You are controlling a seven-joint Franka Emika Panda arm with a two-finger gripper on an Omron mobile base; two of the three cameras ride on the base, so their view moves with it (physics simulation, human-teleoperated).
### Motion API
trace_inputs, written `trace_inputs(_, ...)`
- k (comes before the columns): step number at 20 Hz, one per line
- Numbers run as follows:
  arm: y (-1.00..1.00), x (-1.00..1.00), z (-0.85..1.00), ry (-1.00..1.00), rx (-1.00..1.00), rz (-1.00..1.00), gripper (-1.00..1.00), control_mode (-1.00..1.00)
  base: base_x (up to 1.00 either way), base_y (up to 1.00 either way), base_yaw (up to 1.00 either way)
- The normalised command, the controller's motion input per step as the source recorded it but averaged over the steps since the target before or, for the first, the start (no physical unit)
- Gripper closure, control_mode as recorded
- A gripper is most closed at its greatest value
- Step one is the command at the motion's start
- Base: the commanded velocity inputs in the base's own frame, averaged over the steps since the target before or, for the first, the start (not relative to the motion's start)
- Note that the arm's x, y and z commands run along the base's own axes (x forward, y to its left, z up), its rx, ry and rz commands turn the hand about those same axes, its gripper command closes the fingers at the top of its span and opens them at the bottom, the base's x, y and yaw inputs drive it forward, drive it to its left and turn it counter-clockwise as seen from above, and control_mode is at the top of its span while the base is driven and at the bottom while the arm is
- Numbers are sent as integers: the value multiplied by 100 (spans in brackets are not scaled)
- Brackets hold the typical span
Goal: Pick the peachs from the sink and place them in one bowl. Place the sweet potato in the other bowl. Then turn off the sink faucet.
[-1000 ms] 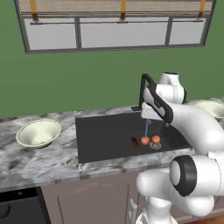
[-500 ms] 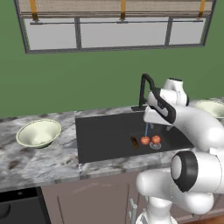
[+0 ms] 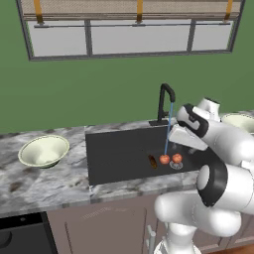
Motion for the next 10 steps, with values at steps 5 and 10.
trace_inputs(5,-1,23,-29,-1,11,0,-100,-100,0,0,0)
trace_inputs(10,0,21,-30,0,7,1,-100,-100,0,0,0)
